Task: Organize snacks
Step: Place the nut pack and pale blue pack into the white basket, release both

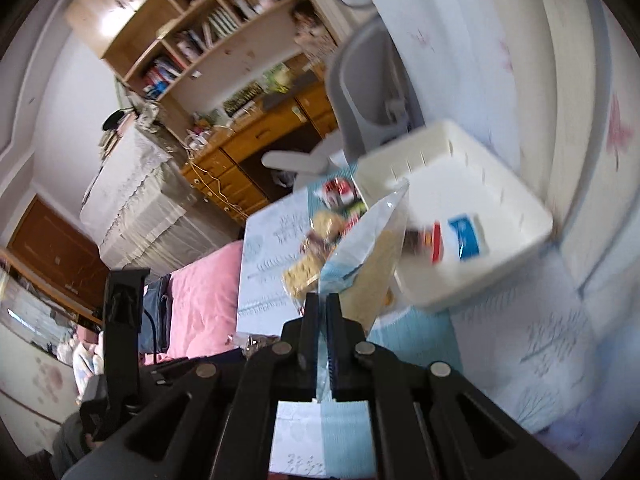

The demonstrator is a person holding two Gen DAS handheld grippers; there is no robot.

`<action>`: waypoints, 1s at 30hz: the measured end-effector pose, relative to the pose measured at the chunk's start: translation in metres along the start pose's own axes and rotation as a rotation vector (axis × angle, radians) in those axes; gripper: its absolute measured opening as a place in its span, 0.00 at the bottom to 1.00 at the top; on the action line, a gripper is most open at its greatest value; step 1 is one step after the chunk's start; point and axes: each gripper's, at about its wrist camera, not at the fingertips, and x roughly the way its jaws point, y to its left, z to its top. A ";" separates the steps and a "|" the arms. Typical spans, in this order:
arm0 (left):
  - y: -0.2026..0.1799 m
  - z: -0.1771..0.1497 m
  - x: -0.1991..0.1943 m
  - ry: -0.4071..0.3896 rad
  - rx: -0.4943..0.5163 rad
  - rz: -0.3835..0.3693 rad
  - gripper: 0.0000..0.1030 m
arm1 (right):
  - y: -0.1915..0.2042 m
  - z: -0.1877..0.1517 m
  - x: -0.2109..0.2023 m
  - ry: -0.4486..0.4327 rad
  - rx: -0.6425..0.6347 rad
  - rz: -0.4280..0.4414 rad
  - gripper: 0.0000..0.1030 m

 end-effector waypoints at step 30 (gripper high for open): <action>-0.138 0.144 0.059 -0.103 -0.063 0.006 0.71 | -0.103 0.138 0.021 0.002 -0.200 -0.017 0.02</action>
